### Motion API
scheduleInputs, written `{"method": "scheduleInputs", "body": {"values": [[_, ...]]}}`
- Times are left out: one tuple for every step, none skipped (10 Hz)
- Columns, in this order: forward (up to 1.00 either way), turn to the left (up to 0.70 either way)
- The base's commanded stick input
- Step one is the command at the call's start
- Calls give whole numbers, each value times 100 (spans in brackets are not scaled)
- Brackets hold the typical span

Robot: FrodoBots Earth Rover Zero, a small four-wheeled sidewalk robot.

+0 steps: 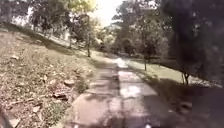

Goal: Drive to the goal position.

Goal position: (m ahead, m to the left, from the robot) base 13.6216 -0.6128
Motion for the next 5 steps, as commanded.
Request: {"method": "scheduleInputs", "body": {"values": [[100,0],[100,-12],[100,-40],[100,-33],[100,0]]}}
